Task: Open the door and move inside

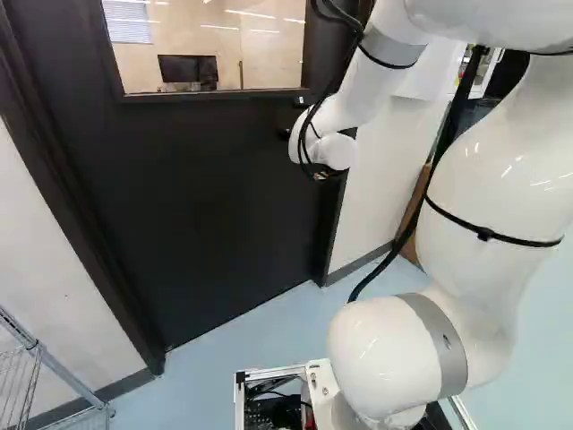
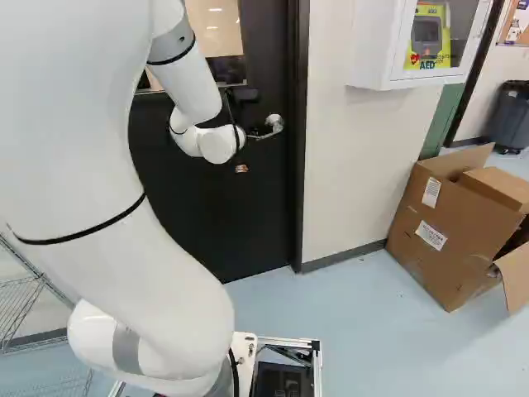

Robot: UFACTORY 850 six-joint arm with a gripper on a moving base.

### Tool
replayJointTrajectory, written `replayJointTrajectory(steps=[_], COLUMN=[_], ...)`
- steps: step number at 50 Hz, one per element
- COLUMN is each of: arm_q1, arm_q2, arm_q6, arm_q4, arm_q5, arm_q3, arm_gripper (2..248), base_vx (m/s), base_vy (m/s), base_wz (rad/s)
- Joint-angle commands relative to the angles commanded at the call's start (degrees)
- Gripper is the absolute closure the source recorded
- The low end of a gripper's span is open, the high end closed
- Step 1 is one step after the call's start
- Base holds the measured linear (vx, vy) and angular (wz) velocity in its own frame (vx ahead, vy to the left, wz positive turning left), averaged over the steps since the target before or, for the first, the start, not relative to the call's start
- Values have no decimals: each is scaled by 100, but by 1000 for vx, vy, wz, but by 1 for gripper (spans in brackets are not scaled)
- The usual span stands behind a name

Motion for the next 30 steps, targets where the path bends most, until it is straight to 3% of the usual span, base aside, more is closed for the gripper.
replayJointTrajectory(steps=[30], arm_q1=[0], arm_q2=[-330], arm_q6=[0], arm_q4=[0], arm_q5=[0], arm_q3=[51], arm_gripper=[3], base_vx=[0], base_vy=[0], base_wz=[0])
